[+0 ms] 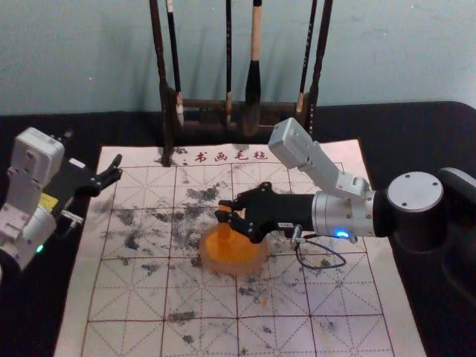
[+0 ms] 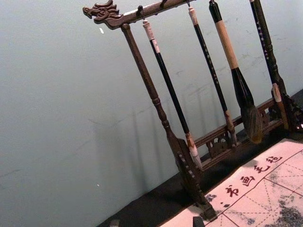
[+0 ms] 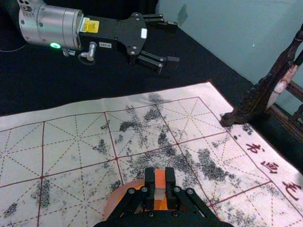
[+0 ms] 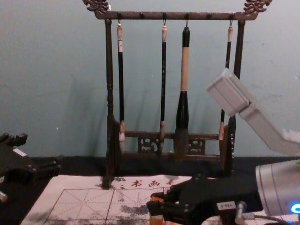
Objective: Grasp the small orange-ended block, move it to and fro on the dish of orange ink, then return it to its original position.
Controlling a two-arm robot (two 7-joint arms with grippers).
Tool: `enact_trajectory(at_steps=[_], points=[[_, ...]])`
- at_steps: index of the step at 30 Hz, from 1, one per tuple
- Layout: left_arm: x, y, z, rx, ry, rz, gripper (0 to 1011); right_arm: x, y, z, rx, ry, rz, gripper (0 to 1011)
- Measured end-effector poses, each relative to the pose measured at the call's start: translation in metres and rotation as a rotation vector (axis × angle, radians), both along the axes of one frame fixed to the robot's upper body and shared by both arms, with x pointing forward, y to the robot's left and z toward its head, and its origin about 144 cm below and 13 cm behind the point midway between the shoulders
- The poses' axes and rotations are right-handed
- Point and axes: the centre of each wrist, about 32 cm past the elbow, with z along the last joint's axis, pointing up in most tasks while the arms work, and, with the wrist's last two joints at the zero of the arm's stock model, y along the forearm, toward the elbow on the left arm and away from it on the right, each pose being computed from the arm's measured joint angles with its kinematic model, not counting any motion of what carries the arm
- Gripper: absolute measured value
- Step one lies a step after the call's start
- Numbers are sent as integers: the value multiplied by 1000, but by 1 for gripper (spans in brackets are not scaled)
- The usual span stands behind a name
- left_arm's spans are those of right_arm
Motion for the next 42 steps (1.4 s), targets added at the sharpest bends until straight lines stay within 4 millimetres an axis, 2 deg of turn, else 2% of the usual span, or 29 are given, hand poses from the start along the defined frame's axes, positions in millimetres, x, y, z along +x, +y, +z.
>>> enact_trajectory(at_steps=[42], points=[[0, 0, 0, 0, 0, 0, 1001, -11, -25, 5, -20, -26, -13, 131]])
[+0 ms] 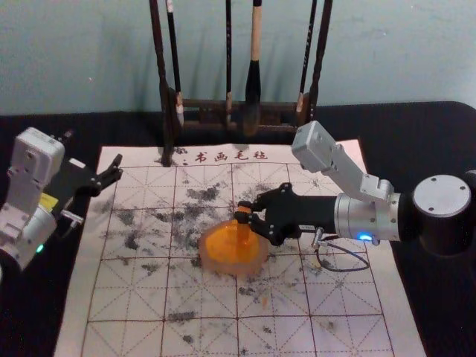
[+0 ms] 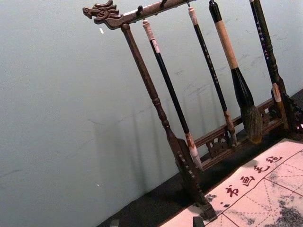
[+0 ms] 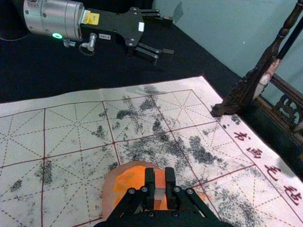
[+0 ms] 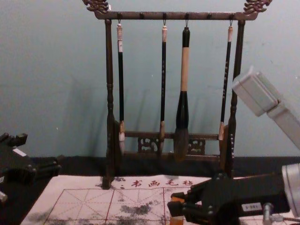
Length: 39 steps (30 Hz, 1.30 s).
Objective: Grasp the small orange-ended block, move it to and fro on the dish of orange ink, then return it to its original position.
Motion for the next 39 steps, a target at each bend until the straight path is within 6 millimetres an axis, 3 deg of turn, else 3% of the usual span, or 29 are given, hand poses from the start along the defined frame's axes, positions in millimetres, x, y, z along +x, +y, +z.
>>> enact_trajectory(at_steps=[39], points=[[0, 0, 0, 0, 0, 0, 1001, -3, 17, -3, 13, 15, 68, 130]])
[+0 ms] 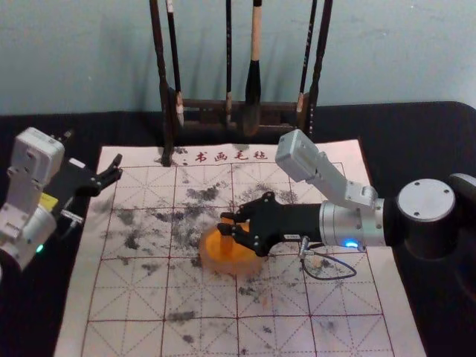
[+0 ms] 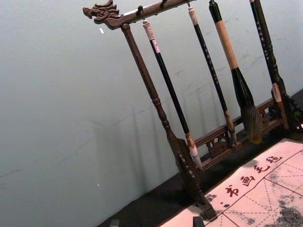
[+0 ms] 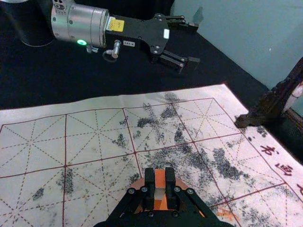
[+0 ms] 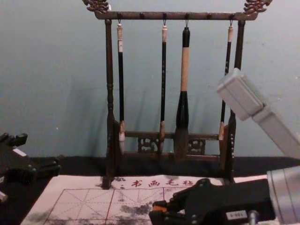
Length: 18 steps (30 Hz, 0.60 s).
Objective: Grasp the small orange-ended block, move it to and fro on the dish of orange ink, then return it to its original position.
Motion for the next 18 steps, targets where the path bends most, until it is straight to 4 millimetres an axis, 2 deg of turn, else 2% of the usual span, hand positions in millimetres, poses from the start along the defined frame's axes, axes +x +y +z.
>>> enact_trajectory(at_steps=[18], points=[[0, 0, 0, 0, 0, 0, 1001, 9, 7, 1, 3, 0, -8, 131]])
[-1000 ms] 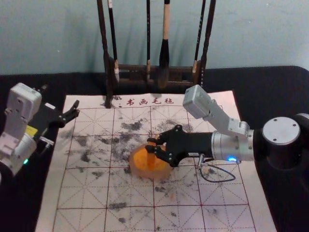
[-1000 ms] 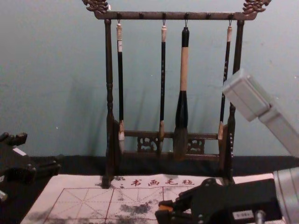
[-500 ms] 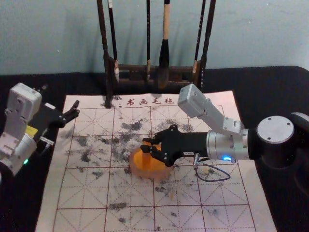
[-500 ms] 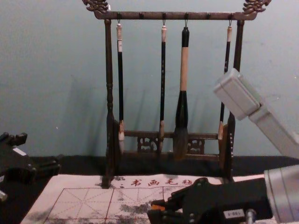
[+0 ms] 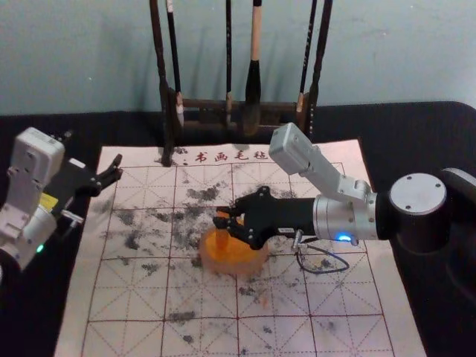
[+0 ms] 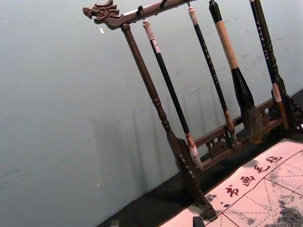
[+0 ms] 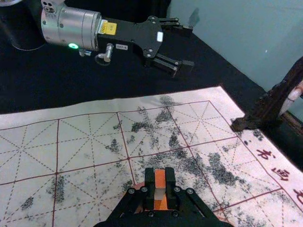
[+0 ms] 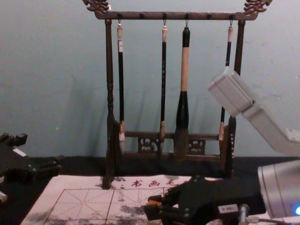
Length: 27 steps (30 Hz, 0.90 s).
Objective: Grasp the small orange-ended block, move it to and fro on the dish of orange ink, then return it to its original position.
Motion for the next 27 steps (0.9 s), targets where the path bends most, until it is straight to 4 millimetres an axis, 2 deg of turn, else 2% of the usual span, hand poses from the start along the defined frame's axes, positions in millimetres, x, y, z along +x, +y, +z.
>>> enact_trajectory(at_steps=[27], points=[[0, 0, 0, 0, 0, 0, 1001, 3, -9, 1, -13, -11, -40, 130]])
